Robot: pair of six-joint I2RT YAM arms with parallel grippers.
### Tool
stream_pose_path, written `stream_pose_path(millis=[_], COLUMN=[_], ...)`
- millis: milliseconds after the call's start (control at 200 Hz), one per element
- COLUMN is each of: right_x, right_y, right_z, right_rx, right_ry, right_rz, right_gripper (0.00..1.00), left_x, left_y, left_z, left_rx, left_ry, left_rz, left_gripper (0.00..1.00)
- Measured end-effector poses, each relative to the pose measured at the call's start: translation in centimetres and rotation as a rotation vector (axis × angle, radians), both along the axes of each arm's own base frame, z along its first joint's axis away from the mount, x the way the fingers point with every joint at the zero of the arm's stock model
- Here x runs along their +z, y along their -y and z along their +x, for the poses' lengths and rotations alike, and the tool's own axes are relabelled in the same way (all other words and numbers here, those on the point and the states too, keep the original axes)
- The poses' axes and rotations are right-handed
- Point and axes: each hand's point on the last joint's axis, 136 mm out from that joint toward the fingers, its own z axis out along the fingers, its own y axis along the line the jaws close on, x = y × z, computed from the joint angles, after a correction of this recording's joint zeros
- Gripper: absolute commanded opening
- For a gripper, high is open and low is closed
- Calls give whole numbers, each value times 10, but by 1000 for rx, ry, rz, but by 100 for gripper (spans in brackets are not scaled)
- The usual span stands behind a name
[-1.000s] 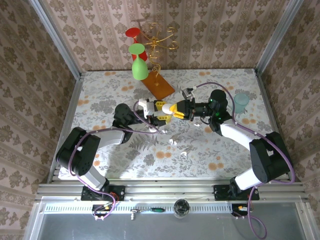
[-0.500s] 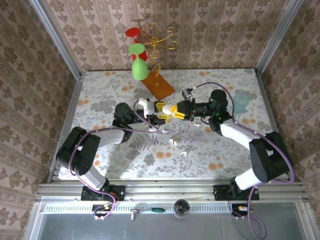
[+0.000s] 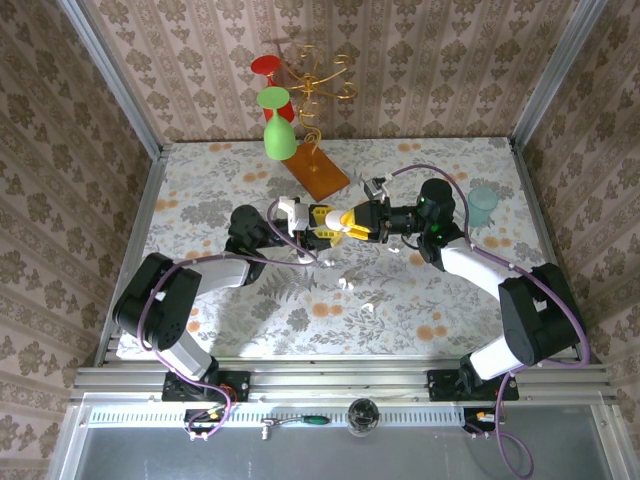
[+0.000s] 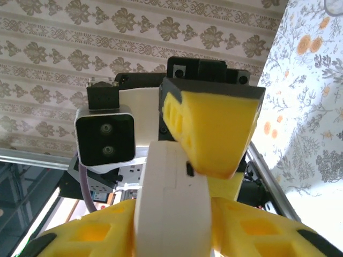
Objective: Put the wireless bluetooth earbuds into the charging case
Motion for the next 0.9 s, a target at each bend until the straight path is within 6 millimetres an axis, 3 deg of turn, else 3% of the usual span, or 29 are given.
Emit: stream_pose_path(millis=[195,345,575,720,900], right_x=[-12,-17,-23,-24,-12], right_y=[4,13,47,63,65], right_z=[5,12,26,26,16], right_rx=[-25,-72,-202,-271,-263], right_ry=[-27,-24,29,184,472], right_rz=[-32,-60,-135,-241,-379], right_gripper=[71,78,81,84,87], left_x=[-2,-9,-30,-43,-58], left_y=[0,-2,-7,-10,-14], left_z=[-2,-4,-4,-2,-3], left_rx=[-11,-10,36,79,119], left_ry=[-2,-18,-78,-123,-171], left_rz=[5,14,38,52,71], left_gripper=[30,30,31,31,31])
